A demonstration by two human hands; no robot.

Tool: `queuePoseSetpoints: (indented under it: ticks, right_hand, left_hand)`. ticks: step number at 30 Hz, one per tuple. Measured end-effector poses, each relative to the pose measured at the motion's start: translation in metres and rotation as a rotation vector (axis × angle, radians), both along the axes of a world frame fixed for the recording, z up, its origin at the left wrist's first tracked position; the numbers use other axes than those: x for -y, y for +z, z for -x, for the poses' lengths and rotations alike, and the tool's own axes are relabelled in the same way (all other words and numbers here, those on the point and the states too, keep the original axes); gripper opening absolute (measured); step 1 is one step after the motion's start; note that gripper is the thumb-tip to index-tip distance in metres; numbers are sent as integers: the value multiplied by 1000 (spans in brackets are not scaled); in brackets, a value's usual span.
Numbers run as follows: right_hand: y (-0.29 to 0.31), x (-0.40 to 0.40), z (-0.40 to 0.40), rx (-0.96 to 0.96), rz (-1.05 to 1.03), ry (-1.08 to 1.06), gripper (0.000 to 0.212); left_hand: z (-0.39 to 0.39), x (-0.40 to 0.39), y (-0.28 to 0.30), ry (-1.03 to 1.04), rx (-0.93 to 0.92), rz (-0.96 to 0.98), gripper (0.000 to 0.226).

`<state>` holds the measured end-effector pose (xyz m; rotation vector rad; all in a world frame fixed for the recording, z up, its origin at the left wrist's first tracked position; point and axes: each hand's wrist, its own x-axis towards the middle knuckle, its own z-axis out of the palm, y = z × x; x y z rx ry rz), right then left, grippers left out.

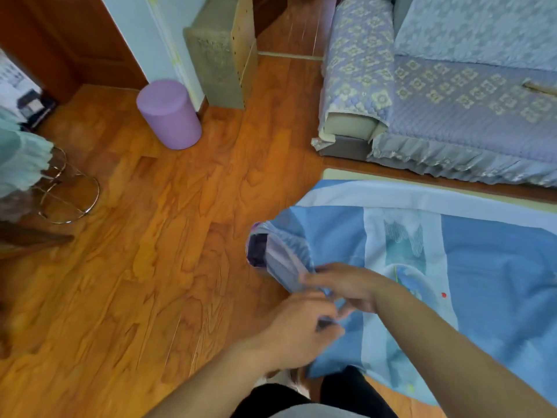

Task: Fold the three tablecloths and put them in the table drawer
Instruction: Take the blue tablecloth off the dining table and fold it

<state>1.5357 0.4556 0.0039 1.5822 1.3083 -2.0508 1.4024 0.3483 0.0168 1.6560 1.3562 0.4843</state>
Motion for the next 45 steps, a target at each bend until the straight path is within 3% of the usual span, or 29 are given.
queuePoseSetpoints:
  ticks: [2, 3, 6, 9, 10, 12, 13, 15, 18, 20, 24, 27, 29, 31, 34, 37, 39, 43, 45]
  right_hand:
    - [-6, -8, -3, 266, -256, 258, 21]
    - [-11, -12, -11, 337, -326, 271, 25]
    - [-19, -21, -65, 273, -268, 109, 29]
    - [-13, -21, -120, 298, -179, -93, 48]
    - [-16, -20, -141, 376, -195, -161, 45]
    - [-24, -8, -181, 618, -210, -219, 15]
    - [-29, 0, -198, 748, -178, -169, 8]
    - [-53, 26, -228, 917, -54, 75, 17]
    - [-88, 52, -219, 1009, -95, 353, 34]
    - [-106, 48, -177, 986, -213, 217, 51]
    - [-177, 6, -112, 869, -372, -94, 62]
    - [-233, -40, -105, 951, -452, -348, 78]
    - [-260, -64, -119, 1078, -413, -494, 91]
    - [-283, -78, -133, 1083, -295, -577, 98]
    - [-320, -75, -130, 992, -245, -579, 99]
    - [-344, -56, -125, 989, -374, -569, 86]
    - [-342, -49, -132, 1027, -407, -674, 72]
    - [-318, -56, -143, 1069, -418, -873, 66]
    - [-301, -60, -137, 1119, -462, -881, 69]
  left_hand:
    - [-7, -8, 5, -74, 72, 35, 17]
    - [-5, -12, 7, -56, 144, 135, 14]
    - [14, -22, 3, 248, 338, 433, 14]
    - [39, -43, -35, 495, 134, 531, 13]
    - [45, -50, -52, 513, 94, 625, 13]
    - [53, -64, -85, 573, 135, 851, 15]
    - [56, -71, -103, 596, 145, 921, 15]
    - [65, -83, -136, 603, 112, 971, 14]
    - [86, -107, -174, 588, 22, 1017, 15]
    - [104, -127, -199, 551, -8, 1069, 13]
    - [133, -170, -251, 511, 4, 1154, 23]
    - [138, -200, -305, 577, 79, 1194, 35]
    - [134, -218, -346, 660, 167, 1262, 44]
    - [124, -234, -382, 732, 281, 1322, 56]
    - [99, -259, -420, 789, 552, 1352, 60]
    - [81, -288, -444, 893, 839, 1247, 54]
    - [76, -308, -450, 961, 791, 1137, 53]
    - [91, -335, -437, 973, 518, 982, 26]
    - [109, -345, -424, 1054, 446, 800, 25]
